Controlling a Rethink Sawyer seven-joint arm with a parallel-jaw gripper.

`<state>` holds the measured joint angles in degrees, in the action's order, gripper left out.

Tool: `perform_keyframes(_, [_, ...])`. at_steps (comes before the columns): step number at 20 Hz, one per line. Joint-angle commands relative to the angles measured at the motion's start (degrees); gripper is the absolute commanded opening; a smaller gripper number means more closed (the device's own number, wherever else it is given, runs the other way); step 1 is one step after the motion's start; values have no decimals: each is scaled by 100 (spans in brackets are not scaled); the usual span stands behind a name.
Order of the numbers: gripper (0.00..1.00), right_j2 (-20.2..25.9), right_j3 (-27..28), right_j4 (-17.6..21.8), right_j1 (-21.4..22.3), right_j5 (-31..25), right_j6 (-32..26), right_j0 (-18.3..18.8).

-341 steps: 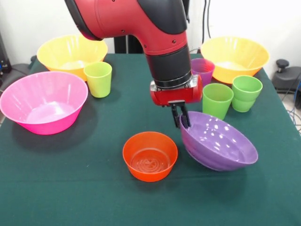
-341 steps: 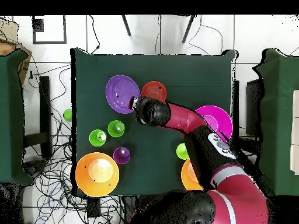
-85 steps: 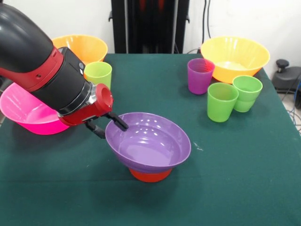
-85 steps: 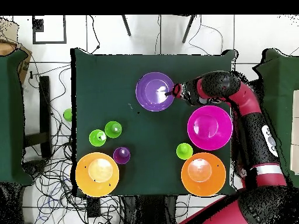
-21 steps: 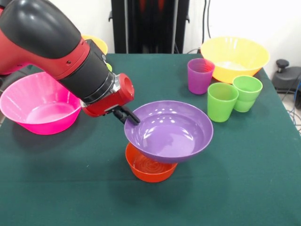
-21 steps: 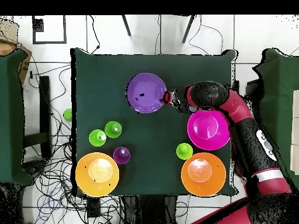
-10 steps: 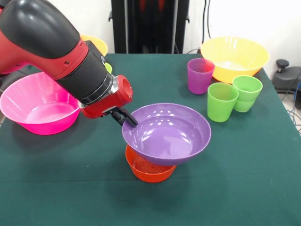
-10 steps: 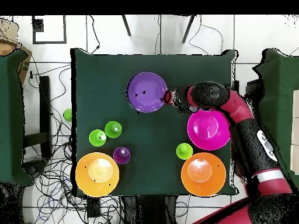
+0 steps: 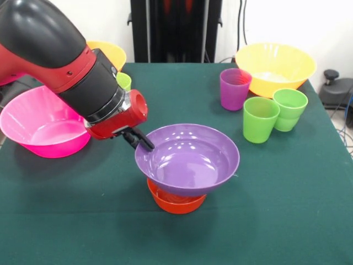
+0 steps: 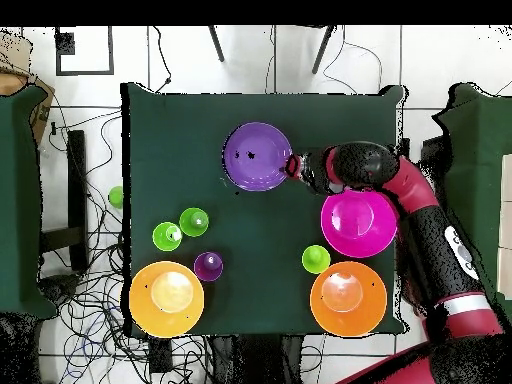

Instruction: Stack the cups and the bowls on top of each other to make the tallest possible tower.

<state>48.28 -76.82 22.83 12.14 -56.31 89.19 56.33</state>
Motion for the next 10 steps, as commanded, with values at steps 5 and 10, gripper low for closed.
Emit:
perform_keyframes(5, [0,-94,-95,449,-128,356,-1257,51])
perform_keyframes(10, [0,-112,-388,535,-46,529,-1138,147])
